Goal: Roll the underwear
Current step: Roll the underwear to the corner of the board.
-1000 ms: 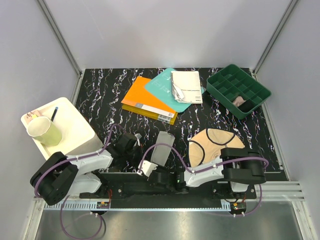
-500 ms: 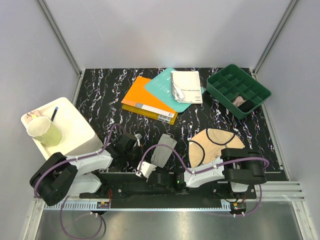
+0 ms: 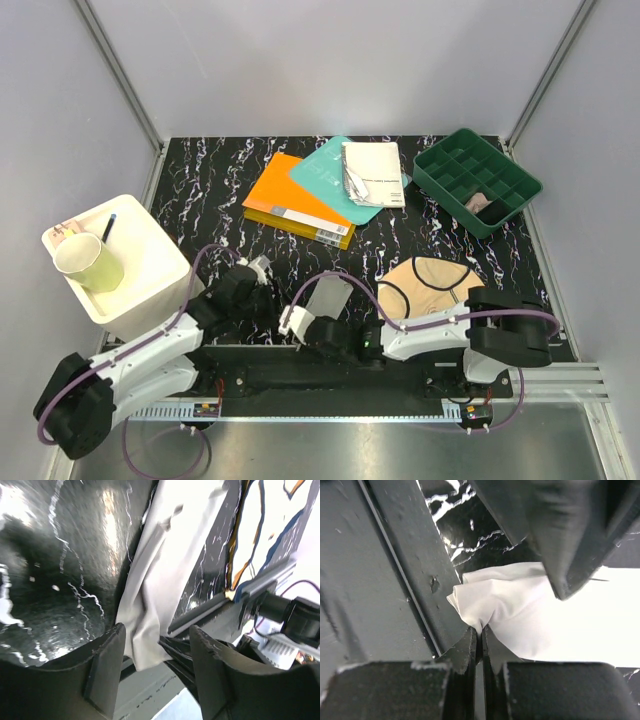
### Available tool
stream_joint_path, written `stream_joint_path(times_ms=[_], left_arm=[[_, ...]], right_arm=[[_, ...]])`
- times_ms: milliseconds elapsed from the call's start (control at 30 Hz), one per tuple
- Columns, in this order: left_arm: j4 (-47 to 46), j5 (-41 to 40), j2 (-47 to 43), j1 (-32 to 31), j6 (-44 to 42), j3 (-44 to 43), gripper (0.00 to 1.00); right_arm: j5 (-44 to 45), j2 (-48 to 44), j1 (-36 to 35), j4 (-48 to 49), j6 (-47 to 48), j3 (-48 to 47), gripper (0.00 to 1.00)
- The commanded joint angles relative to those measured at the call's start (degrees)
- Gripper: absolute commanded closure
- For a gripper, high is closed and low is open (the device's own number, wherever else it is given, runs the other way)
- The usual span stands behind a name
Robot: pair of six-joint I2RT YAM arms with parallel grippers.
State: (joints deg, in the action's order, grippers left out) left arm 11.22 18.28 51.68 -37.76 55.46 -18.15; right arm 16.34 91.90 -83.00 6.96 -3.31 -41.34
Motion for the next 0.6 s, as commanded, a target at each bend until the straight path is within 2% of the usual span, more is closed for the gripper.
stream_joint_path(times_ms=[0, 400, 567], left_arm=[[2.4, -5.36, -3.95, 0.67, -1.41, 1.18, 0.43], [-0.76, -10.11, -9.75, 0.84, -6.15, 2.68, 0.43], [-3.48, -10.02, -11.51, 0.84, -7.56, 3.56, 0.44]], right_arm=[[-12.88, -5.15, 4.59, -0.1, -2.4, 0.39, 1.0], [-34.68, -3.22, 19.26, 0.68, -8.37, -0.4, 1.0], [-39.97, -0.94, 24.46, 0.42, -12.33, -1.46, 1.0]])
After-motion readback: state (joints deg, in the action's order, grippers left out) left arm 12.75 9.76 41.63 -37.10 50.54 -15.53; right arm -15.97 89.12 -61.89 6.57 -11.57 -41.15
